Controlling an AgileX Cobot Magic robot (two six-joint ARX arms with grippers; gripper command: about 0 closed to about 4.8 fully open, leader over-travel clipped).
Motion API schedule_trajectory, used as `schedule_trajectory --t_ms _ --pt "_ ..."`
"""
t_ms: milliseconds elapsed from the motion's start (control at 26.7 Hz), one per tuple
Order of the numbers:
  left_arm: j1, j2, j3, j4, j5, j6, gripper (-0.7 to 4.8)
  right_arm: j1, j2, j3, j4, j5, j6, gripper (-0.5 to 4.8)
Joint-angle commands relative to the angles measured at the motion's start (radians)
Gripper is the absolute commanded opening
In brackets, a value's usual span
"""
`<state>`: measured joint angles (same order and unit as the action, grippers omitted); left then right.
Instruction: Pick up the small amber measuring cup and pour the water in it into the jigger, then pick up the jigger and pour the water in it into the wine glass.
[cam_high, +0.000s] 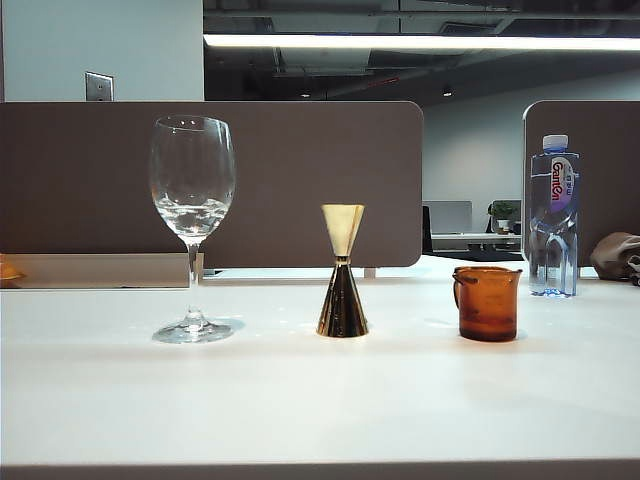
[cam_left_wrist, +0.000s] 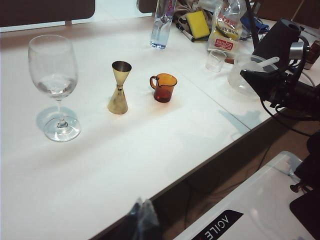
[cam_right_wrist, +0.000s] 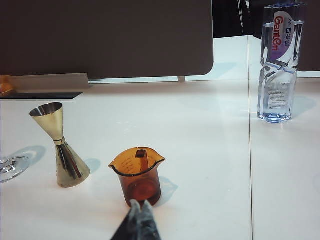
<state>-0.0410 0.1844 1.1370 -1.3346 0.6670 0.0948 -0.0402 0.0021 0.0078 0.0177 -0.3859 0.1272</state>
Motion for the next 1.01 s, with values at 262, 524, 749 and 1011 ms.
schedule_trajectory --t_ms 262,524,749,1011 --pt "0.002 0.001 0.004 0.012 0.002 0.006 -0.02 -0.002 0.0 -0.005 0.016 -0.002 0.003 -0.01" --pt "0.002 0.001 0.004 0.012 0.003 0.002 -0.02 -0.001 0.0 -0.005 0.019 0.005 0.004 -0.01" --pt "0.002 0.001 0.004 0.012 0.003 0.003 -0.02 -0.001 0.0 -0.004 0.101 -0.064 0.173 -0.01" --pt "0.002 0.001 0.004 0.012 0.003 0.003 -0.02 -0.001 0.0 0.028 0.332 -0.113 0.406 -0.02"
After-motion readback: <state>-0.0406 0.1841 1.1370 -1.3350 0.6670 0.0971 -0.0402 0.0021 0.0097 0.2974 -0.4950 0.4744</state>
